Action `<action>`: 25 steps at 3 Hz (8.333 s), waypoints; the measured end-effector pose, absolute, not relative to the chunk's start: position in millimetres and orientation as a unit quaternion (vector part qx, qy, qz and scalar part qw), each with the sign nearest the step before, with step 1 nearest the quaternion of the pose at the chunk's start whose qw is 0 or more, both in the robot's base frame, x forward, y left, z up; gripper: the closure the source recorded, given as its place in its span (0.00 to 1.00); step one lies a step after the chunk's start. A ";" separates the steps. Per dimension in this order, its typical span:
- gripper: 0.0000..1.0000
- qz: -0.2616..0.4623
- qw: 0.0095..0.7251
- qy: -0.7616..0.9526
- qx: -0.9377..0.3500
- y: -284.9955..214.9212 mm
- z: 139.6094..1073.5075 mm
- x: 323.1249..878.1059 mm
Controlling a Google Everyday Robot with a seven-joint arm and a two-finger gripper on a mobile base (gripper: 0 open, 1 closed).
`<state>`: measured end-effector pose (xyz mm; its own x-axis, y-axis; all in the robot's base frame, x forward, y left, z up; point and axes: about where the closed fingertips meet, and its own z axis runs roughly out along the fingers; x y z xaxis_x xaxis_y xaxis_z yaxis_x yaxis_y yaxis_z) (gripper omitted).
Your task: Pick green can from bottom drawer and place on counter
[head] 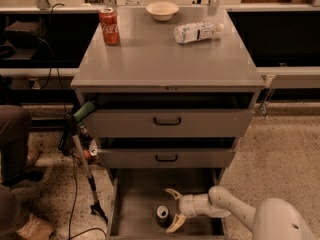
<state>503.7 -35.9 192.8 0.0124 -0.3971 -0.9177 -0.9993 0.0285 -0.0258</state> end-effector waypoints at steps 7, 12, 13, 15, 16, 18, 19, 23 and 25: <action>1.00 0.429 0.420 0.571 -0.560 -102.3 257.3 488.8; 1.00 0.299 0.518 0.552 -0.581 -219.6 535.3 475.8; 1.00 0.265 0.552 0.561 -0.557 -244.2 627.6 479.7; 1.00 0.266 0.562 0.577 -0.530 -254.8 687.4 486.4; 1.00 0.261 0.560 0.590 -0.519 -275.9 720.8 488.8; 1.00 0.222 0.549 0.644 -0.484 -317.5 861.2 516.3; 1.00 0.220 0.550 0.644 -0.484 -316.8 865.5 518.2; 1.00 0.204 0.544 0.674 -0.456 -295.4 946.0 605.8; 1.00 0.215 0.535 0.685 -0.446 -261.3 949.5 678.2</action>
Offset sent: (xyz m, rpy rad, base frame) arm 0.0173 0.0226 -0.0133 0.0520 0.0006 0.0031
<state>678.2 -261.3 949.5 -0.0299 -0.3802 -0.9244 -0.8404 0.5103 -0.1827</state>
